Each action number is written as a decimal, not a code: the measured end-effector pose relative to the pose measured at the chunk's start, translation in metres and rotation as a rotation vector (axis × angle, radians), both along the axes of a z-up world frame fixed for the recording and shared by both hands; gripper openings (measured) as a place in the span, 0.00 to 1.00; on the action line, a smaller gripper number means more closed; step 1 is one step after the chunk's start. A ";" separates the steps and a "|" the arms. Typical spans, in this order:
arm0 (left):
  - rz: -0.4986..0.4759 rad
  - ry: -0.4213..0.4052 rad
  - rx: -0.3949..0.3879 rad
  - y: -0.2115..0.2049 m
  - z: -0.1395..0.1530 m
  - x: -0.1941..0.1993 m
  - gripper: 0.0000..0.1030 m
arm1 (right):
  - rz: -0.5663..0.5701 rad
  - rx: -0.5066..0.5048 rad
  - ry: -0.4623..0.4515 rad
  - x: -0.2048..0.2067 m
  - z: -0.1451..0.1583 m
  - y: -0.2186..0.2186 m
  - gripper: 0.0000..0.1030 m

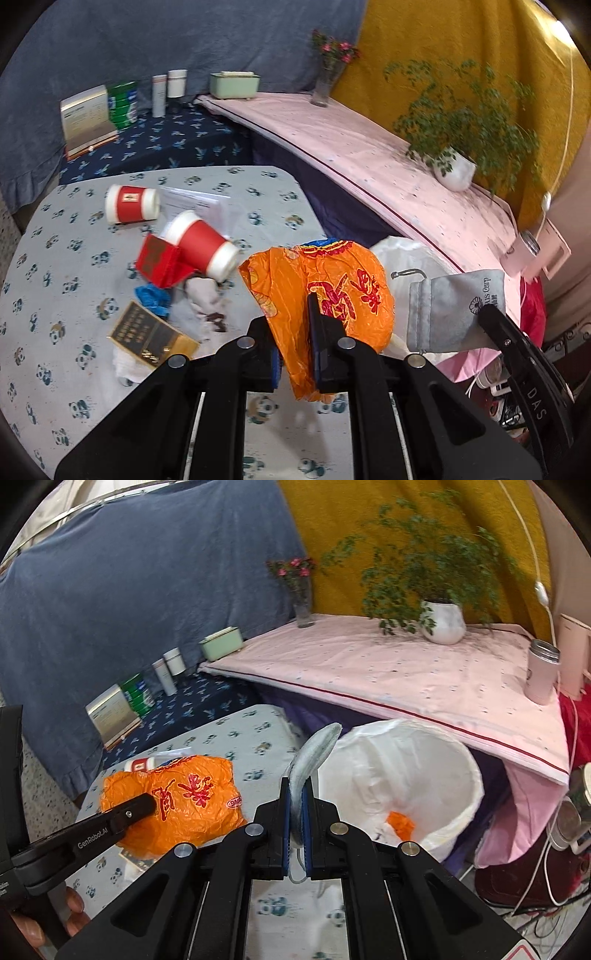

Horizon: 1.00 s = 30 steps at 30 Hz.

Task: Collect trash
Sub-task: 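Carry the bag and pouch over the trash bin and open both tools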

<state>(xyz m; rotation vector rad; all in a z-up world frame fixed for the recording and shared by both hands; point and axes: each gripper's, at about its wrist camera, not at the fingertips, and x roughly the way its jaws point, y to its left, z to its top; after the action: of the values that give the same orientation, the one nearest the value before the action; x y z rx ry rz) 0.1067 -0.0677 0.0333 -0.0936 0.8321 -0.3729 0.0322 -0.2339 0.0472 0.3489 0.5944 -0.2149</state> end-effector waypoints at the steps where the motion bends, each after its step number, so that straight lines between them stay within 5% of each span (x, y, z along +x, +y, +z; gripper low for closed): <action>1: -0.013 0.002 0.003 -0.007 -0.001 -0.001 0.11 | -0.016 0.003 0.000 -0.003 -0.001 -0.007 0.05; 27: -0.255 0.080 0.060 -0.164 -0.046 0.018 0.13 | -0.250 0.065 0.037 -0.042 -0.035 -0.123 0.05; 29: -0.252 0.090 0.049 -0.167 -0.050 0.022 0.18 | -0.250 0.064 0.040 -0.039 -0.036 -0.126 0.05; 30: -0.247 0.091 0.048 -0.168 -0.051 0.023 0.29 | -0.248 0.066 0.041 -0.037 -0.037 -0.127 0.05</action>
<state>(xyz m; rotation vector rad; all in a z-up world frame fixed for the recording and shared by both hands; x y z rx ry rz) 0.1297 -0.2359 -0.0180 0.0377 0.9449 -0.5837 -0.0047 -0.3605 0.0102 0.4829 0.5989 -0.4422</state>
